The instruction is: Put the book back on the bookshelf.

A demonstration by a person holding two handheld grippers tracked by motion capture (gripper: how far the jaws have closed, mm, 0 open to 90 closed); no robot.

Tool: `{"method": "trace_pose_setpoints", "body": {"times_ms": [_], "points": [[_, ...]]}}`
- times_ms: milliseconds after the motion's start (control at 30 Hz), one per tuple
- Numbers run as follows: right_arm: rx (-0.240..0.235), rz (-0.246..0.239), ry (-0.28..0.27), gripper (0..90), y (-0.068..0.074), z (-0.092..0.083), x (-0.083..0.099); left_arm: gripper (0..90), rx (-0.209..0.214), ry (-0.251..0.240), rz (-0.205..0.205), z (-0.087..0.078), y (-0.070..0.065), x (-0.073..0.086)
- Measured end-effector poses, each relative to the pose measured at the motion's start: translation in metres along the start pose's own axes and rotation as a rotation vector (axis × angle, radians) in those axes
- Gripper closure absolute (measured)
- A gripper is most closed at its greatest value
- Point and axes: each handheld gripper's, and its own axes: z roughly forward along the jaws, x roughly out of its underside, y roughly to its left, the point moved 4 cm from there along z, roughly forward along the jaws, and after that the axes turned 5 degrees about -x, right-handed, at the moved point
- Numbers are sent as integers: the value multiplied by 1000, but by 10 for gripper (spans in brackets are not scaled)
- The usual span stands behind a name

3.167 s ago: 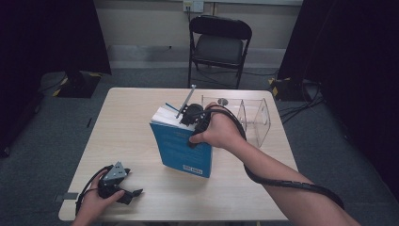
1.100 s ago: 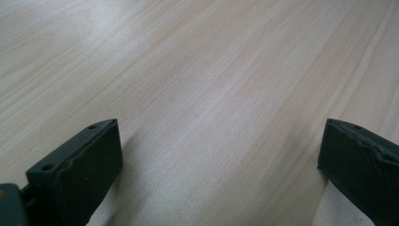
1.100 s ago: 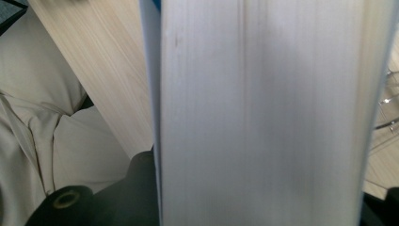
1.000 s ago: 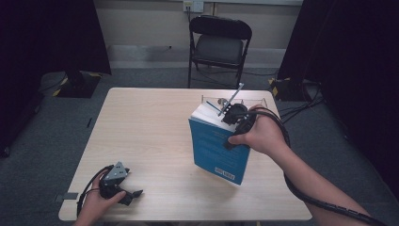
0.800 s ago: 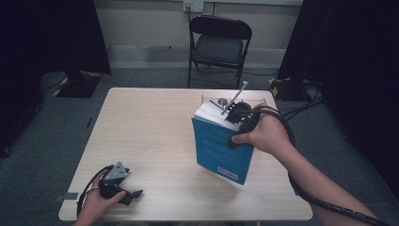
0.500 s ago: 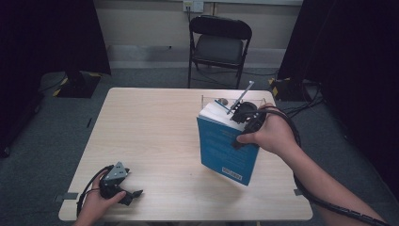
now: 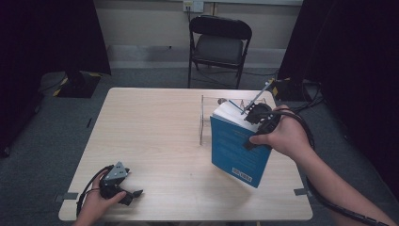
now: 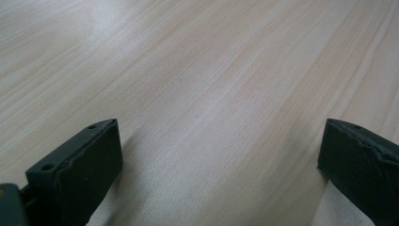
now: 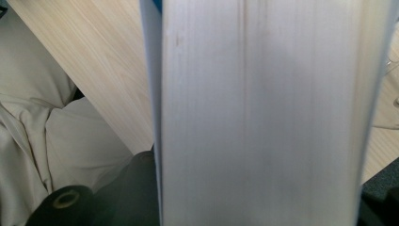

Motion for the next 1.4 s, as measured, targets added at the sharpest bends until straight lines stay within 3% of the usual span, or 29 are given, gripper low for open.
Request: {"method": "trace_pose_setpoints", "body": {"times_ms": [367,700,1200,1400], "points": [[35,40,-6,616,-13,-7,19,0,0,-1,-1,0,0,0],[26,85,-7,616,-24,-10,33,0,0,-1,-1,0,0,0],[61,162,-3,616,-40,-22,57,0,0,-1,-1,0,0,0],[66,188,-27,616,-47,-24,66,0,0,-1,-1,0,0,0]]}}
